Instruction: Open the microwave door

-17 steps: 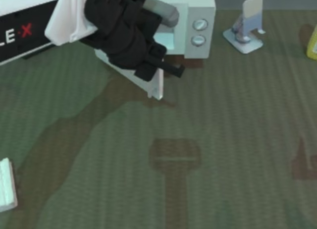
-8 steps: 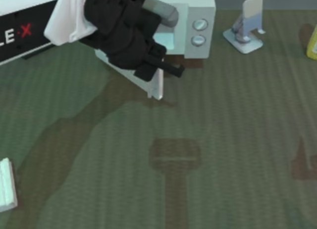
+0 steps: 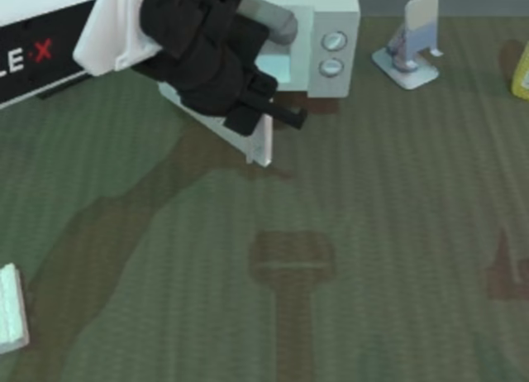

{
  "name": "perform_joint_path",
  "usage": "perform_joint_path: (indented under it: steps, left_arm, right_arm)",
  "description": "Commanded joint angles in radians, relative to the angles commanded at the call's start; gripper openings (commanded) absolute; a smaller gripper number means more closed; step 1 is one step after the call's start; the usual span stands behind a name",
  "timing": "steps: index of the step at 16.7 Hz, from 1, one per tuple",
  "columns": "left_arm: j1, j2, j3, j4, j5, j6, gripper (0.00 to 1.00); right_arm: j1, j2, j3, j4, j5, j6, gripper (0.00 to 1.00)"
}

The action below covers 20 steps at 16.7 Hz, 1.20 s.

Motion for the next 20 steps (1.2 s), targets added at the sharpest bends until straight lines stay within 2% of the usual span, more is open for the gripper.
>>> perform_joint_path:
  steps: [3,9,20]
  left_arm:
    - [0.000,-0.005,-0.010,-0.001,0.014,0.011,0.00]
    - [0.046,-0.060,-0.072,0.006,0.078,0.135,0.00]
    - [0.047,-0.060,-0.074,0.005,0.080,0.137,0.00]
  right_arm:
    - [0.000,0.000,0.000,0.000,0.000,0.000,1.00]
    - [0.000,0.000,0.000,0.000,0.000,0.000,1.00]
    - [0.000,0.000,0.000,0.000,0.000,0.000,1.00]
